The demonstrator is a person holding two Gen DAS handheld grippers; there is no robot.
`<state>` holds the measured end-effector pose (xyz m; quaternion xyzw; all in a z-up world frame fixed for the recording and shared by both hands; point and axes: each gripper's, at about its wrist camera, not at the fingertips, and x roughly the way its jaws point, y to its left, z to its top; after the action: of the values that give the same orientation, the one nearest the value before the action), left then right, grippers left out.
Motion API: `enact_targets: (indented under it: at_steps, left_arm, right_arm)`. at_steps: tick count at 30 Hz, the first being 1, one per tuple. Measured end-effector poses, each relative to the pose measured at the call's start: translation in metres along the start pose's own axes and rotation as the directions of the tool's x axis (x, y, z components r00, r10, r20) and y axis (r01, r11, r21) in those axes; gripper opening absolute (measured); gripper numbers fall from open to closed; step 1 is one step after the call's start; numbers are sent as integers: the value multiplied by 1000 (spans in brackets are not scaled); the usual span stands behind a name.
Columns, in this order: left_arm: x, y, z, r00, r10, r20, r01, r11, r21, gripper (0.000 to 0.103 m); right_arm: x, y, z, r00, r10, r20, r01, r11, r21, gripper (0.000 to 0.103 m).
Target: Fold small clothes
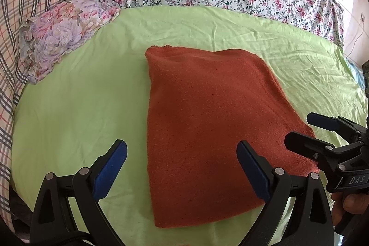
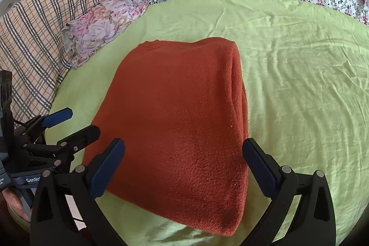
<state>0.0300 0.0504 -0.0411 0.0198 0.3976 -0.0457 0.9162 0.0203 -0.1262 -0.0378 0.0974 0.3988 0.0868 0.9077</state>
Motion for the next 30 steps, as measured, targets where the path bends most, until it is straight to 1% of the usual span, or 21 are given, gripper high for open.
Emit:
enact_targets:
  at_steps: [30]
  left_arm:
    - [-1,0,1,1000,9,6,-9,1000,1,98]
  right_arm:
    - [-1,9,-1,1000,2,4,-2,1000,1,102]
